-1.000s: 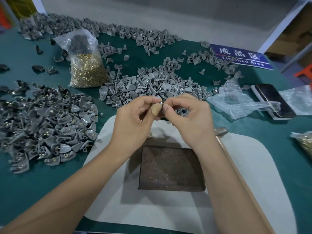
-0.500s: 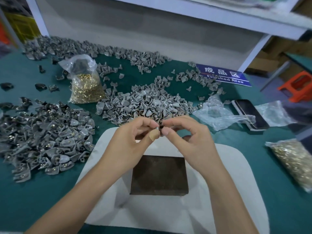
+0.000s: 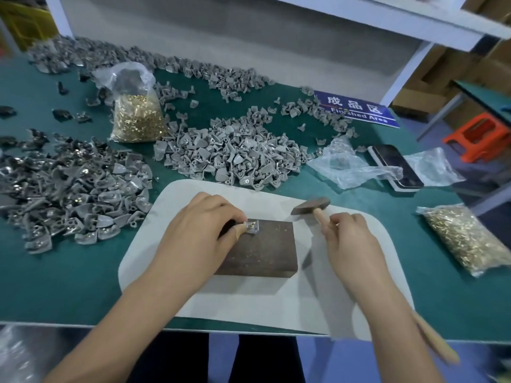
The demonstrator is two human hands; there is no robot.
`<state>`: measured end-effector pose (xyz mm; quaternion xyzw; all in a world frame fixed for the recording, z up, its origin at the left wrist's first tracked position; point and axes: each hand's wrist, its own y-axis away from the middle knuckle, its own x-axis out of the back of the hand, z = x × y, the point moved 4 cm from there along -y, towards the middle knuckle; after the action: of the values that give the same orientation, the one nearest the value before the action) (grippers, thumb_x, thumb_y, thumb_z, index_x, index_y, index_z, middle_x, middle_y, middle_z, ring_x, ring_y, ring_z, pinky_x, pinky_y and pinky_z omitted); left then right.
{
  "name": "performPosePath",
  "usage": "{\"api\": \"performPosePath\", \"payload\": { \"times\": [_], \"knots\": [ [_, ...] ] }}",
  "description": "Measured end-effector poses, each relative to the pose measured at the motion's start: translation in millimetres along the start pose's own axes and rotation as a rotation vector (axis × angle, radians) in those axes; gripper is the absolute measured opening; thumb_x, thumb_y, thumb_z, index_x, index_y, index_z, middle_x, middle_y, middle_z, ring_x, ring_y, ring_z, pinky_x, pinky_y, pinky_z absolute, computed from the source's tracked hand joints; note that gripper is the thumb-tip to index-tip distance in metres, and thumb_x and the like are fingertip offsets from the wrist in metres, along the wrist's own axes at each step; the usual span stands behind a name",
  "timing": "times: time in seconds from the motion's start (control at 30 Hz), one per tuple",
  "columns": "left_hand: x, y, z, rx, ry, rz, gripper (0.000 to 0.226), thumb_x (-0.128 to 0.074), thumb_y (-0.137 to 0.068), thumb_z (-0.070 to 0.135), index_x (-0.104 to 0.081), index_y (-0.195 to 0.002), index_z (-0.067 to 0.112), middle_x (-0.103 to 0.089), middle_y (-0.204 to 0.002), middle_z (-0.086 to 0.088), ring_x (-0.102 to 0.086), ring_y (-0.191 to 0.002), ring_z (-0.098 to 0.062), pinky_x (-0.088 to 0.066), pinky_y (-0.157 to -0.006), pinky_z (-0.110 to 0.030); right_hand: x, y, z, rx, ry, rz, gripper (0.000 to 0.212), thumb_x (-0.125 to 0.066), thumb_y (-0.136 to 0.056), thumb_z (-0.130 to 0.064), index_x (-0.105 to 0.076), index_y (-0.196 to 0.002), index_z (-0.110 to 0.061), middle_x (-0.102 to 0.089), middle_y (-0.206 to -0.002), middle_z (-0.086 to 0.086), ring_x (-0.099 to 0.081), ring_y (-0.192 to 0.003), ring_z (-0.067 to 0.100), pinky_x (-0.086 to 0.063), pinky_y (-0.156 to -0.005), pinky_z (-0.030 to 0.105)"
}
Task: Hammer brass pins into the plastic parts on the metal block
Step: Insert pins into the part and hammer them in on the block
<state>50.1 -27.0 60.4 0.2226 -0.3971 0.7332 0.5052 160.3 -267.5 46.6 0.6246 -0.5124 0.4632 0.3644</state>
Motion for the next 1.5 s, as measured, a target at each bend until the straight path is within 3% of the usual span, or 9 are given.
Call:
{"api": "performPosePath", "payload": {
  "times": [0.13,0.3,0.5,0.67,0.87,1.07,1.2,1.37,1.5],
  "knots": [
    [1,5,4,-0.003,-0.031,0.006,0.008,-0.072,-0.091,0.028,-0.075,-0.095,0.022,-0.064,-0.093,0.012,-0.053,-0.096,-0.016,-0.048,-0.080,-0.035,23,17,-7,0.121,-0.268,0.042,0.018,-0.039,-0.107,-0.040,-0.055,-0.110,-0.032,-0.062,-0.095,-0.010,-0.061,-0.079,0.022,-0.051,-0.071,0.047],
    [3,4,3,0.022,-0.057,0.000,0.011,-0.072,-0.091,0.034,-0.077,-0.095,0.026,-0.065,-0.089,0.012,-0.056,-0.094,-0.016,-0.050,-0.077,-0.037,34,46,-40,0.243,-0.594,-0.152,0.025,-0.041,-0.101,-0.057,-0.060,-0.106,-0.042,-0.054,-0.065,-0.009,-0.040,-0.050,0.007,-0.037,-0.049,0.022],
    [4,2,3,0.043,-0.036,-0.008,0.006,-0.074,-0.089,0.034,-0.078,-0.092,0.031,-0.064,-0.087,0.013,-0.056,-0.093,-0.015,-0.051,-0.075,-0.038,25,57,-61,0.311,-0.527,-0.111,0.035,-0.030,-0.101,-0.066,-0.061,-0.102,-0.048,-0.052,-0.064,-0.016,-0.045,-0.057,0.005,-0.036,-0.053,0.016],
    [2,2,0,0.056,-0.076,-0.016,0.006,-0.073,-0.089,0.036,-0.078,-0.093,0.034,-0.066,-0.090,0.013,-0.056,-0.096,-0.014,-0.048,-0.073,-0.033,20,57,-62,0.265,-0.520,-0.005,0.034,-0.029,-0.101,-0.060,-0.059,-0.111,-0.047,-0.052,-0.070,0.000,-0.050,-0.063,0.017,-0.047,-0.061,0.042],
    [3,1,-1,0.047,-0.106,-0.013,0.006,-0.075,-0.087,0.035,-0.078,-0.092,0.034,-0.067,-0.089,0.015,-0.057,-0.095,-0.013,-0.047,-0.069,-0.030,12,52,-68,0.269,-0.387,-0.117,0.033,-0.027,-0.100,-0.061,-0.054,-0.094,-0.043,-0.050,-0.064,-0.004,-0.045,-0.060,0.015,-0.041,-0.057,0.037],
    [3,1,0,0.035,-0.078,-0.021,0.006,-0.074,-0.089,0.035,-0.078,-0.093,0.033,-0.066,-0.089,0.014,-0.056,-0.096,-0.013,-0.048,-0.070,-0.032,21,57,-66,0.240,-0.486,0.031,0.031,-0.031,-0.106,-0.055,-0.059,-0.106,-0.042,-0.051,-0.066,-0.003,-0.045,-0.057,0.015,-0.041,-0.055,0.038],
    [5,0,-2,0.029,-0.076,-0.031,0.009,-0.073,-0.089,0.036,-0.078,-0.095,0.032,-0.066,-0.089,0.013,-0.055,-0.096,-0.013,-0.047,-0.070,-0.033,15,58,-68,0.276,-0.413,-0.076,0.039,-0.026,-0.100,-0.063,-0.058,-0.098,-0.042,-0.050,-0.063,-0.005,-0.044,-0.058,0.016,-0.040,-0.054,0.039],
    [6,1,-1,0.017,-0.068,-0.028,0.007,-0.074,-0.089,0.035,-0.078,-0.093,0.031,-0.067,-0.090,0.012,-0.056,-0.095,-0.014,-0.048,-0.071,-0.034,16,65,-67,0.243,-0.511,0.055,0.030,-0.031,-0.107,-0.052,-0.059,-0.116,-0.047,-0.057,-0.069,-0.011,-0.050,-0.063,0.015,-0.045,-0.062,0.033],
    [6,0,-2,0.004,-0.045,-0.031,0.006,-0.076,-0.088,0.030,-0.078,-0.092,0.027,-0.066,-0.088,0.011,-0.056,-0.093,-0.017,-0.049,-0.073,-0.037,14,63,-66,0.262,-0.423,0.001,0.034,-0.027,-0.100,-0.062,-0.058,-0.105,-0.049,-0.055,-0.066,-0.013,-0.048,-0.060,0.014,-0.042,-0.057,0.031]
  ]
}}
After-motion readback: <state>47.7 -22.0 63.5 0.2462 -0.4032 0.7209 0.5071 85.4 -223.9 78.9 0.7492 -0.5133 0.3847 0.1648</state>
